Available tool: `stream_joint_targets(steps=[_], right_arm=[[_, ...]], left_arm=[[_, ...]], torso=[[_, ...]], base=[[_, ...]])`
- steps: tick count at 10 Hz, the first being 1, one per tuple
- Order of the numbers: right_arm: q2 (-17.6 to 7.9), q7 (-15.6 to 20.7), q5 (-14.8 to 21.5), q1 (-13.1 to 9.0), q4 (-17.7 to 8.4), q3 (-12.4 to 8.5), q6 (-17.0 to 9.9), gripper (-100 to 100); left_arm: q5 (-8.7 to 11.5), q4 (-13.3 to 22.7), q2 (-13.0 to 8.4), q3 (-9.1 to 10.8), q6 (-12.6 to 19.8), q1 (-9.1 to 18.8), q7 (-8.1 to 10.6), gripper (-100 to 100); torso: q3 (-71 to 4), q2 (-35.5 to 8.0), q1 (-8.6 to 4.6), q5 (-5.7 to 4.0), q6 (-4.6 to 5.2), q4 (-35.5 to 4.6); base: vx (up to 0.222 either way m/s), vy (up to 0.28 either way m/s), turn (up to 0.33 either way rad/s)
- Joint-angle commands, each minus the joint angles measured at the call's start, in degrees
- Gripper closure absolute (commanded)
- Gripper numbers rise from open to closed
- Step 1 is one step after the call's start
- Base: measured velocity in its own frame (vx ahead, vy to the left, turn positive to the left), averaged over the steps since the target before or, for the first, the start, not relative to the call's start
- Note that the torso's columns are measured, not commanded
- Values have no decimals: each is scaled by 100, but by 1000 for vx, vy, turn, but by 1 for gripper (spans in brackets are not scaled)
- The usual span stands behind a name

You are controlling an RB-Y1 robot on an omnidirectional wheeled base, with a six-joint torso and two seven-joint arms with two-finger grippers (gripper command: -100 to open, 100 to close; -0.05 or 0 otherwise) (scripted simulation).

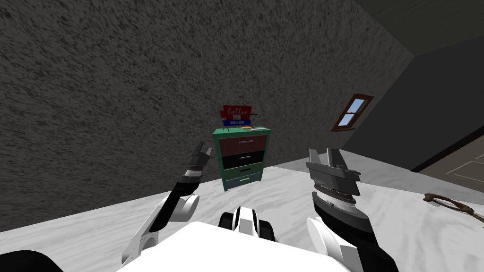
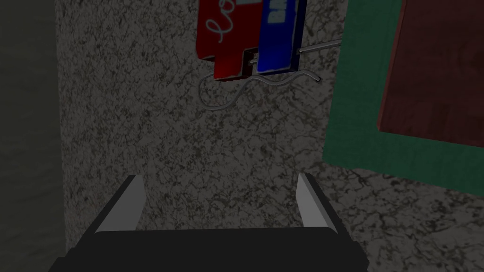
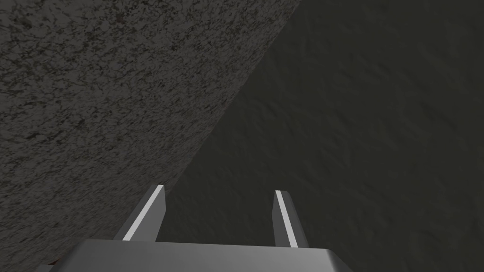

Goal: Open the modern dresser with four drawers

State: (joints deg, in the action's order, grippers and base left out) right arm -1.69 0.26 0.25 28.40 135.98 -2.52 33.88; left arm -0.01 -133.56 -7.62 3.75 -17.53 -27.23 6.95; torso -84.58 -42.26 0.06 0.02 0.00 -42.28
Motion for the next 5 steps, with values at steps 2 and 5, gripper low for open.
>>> stream_joint_targets(steps=[2,5], right_arm=[[0,0,0,0,0,0,0,0],[-1,0,0,0,0,0,0,0]], left_arm=[[78,109,19,75,400,98,-53,-100],[157,214,60,151,750,168,-96,-100]], torso=[[4,-8,-6,-2,0,-2],[2,-5,8,2,-1,-1]], base=[[89,-127,55],[96,-107,55]])
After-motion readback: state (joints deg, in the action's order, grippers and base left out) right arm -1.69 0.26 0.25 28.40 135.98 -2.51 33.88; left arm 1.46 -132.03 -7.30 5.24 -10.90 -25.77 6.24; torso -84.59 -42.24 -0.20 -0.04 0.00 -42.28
